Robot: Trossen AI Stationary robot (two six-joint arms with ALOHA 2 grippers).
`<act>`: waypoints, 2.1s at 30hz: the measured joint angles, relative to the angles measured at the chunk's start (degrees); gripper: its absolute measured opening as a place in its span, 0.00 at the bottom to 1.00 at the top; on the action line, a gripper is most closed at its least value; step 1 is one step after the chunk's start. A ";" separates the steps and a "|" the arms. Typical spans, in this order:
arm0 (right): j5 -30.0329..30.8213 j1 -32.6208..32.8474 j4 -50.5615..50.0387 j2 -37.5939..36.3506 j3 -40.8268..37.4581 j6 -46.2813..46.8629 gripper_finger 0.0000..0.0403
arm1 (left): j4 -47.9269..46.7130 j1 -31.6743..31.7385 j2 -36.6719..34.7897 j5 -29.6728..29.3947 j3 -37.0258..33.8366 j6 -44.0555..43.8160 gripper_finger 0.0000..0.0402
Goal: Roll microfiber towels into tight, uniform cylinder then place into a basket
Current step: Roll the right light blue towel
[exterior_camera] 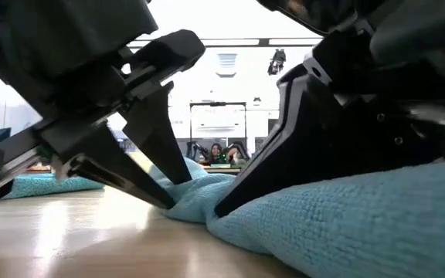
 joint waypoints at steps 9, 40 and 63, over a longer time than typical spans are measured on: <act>4.44 1.57 1.93 -0.09 -2.94 3.28 0.03 | 0.09 -2.38 -0.09 -2.84 -0.11 -0.05 0.33; -9.10 1.72 58.68 0.35 -22.69 -9.14 0.03 | 9.52 -5.13 -0.44 -7.52 -2.14 11.89 0.34; -10.34 1.37 58.30 0.48 -21.89 -8.21 0.03 | 24.89 -0.72 3.66 -5.43 -4.91 24.30 0.46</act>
